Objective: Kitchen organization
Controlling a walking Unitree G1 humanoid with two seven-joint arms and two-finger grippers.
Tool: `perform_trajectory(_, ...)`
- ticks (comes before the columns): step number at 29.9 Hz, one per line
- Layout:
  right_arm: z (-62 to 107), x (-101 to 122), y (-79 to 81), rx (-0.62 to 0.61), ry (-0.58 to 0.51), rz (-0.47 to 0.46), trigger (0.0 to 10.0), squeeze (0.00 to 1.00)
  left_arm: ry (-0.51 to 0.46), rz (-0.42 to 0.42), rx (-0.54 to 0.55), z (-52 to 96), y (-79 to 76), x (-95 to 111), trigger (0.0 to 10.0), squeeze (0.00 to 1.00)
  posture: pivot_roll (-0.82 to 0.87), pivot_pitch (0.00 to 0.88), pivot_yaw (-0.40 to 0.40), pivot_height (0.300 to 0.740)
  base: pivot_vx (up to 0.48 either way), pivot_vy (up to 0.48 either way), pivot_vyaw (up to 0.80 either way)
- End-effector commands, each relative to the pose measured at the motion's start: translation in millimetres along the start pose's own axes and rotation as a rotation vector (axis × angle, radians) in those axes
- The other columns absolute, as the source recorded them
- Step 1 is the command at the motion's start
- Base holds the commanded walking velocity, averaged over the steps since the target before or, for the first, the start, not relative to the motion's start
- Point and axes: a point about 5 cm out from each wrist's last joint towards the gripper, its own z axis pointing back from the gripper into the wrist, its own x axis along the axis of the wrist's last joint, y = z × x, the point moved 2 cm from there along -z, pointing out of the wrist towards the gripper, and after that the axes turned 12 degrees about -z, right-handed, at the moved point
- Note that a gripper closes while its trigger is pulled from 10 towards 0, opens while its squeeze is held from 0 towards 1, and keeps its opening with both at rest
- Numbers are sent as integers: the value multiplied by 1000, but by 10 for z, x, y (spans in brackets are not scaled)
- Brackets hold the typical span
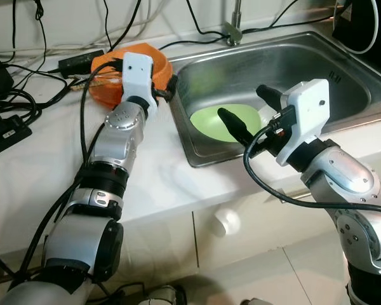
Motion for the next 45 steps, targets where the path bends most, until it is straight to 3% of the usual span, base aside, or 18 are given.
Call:
perform_trajectory(1, 5, 35, 20, 16, -3, 4, 10000, 0, -23, -34, -66, -28, -40, 68, 10000, 0, -18, 119, 97, 740, 0, 0, 0)
perform_trajectory(3, -9, 39, 19, 22, -3, 6, 10000, 0, 10, -44, -113, -22, -46, -31, 10000, 0, -17, 119, 96, 740, 0, 0, 0)
perform_trajectory(6, -13, 48, 27, 26, -4, 7, 10000, 0, 68, -41, -78, -8, 48, -176, 10000, 0, -20, 122, 97, 740, 0, 0, 0)
perform_trajectory(15, 12, 65, 11, 27, 3, 13, 10000, 0, 138, -14, -14, 34, 199, -352, 10000, 0, -36, 123, 81, 740, 0, 0, 0)
perform_trajectory(23, 48, 83, 92, 99, 25, -10, 10000, 0, 167, -27, 73, 78, 427, -391, 10000, 0, -41, 123, 88, 740, 0, 0, 0)
perform_trajectory(35, 141, 0, 206, 272, 124, -50, 10000, 0, 252, -14, 91, 115, 517, -491, 10000, 0, -44, 114, 97, 740, 0, 0, 0)
perform_trajectory(39, 155, -35, 235, 332, 169, -16, 10000, 0, 292, -43, 81, 137, 598, -495, 10000, 0, -38, 114, 101, 740, 0, 0, 0)
perform_trajectory(45, 141, -52, 283, 375, 183, 7, 10000, 0, 337, -3, 88, 171, 687, -512, 10000, 0, -36, 104, 106, 740, 0, 0, 0)
